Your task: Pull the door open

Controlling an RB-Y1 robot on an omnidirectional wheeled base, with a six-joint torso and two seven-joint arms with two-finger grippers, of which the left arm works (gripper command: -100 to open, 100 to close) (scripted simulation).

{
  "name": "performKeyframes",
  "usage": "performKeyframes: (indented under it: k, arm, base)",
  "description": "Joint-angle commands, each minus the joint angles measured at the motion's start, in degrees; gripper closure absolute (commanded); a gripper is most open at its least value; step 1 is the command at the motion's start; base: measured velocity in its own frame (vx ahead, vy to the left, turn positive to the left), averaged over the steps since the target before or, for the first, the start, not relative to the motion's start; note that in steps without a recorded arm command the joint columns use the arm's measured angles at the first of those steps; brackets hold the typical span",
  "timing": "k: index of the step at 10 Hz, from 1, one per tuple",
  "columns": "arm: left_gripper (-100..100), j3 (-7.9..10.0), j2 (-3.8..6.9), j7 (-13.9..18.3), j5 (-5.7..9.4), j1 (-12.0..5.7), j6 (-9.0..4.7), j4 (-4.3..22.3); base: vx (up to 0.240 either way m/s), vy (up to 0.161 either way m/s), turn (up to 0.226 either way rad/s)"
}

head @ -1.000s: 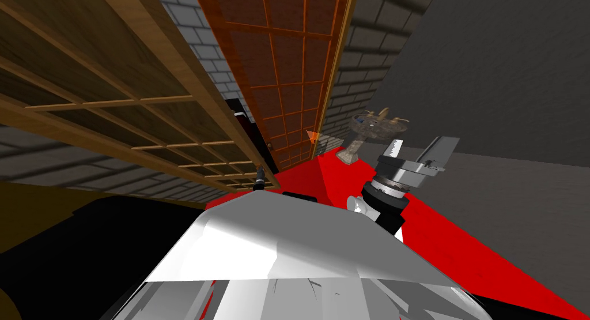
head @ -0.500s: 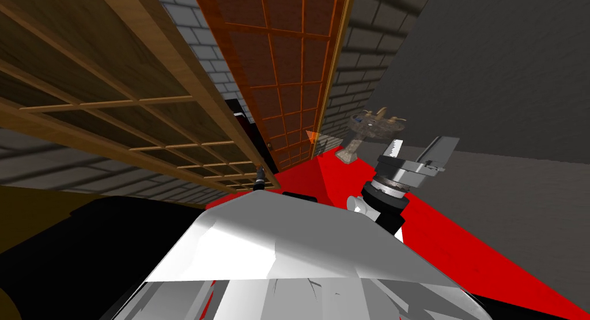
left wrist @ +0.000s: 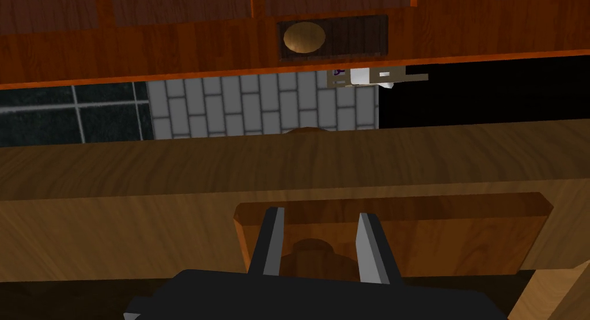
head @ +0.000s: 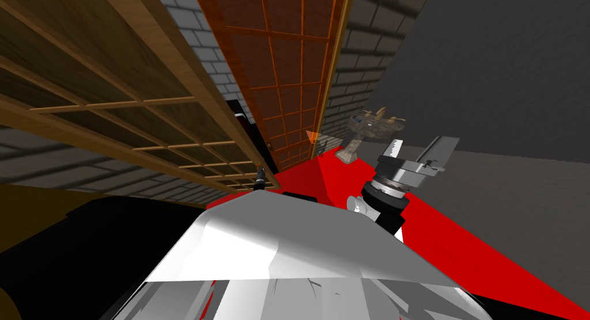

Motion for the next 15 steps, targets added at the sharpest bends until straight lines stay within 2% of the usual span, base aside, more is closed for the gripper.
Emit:
performKeyframes:
  k: [1,6,11,13,15]
  arm:
    - [100,1.10,1.50,1.7,0.81,1.22,0.78,-0.9]
    - [100,1.10,1.50,1.7,0.81,1.22,0.78,-0.9]
    - [100,-0.36,2.09,10.6,2.20,0.77,0.71,-0.8]
    - [100,-0.36,2.09,11.3,2.20,0.77,0.71,-0.8]
    - [100,-1.09,2.39,15.4,2.89,0.54,0.68,-0.8]
  base:
    - [-0.032,0.018,-0.038]
    - [-0.003,0.001,-0.003]
    - [-0.055,0.012,-0.072]
    - [-0.043,0.029,-0.031]
    - [-0.054,0.013,-0.069]
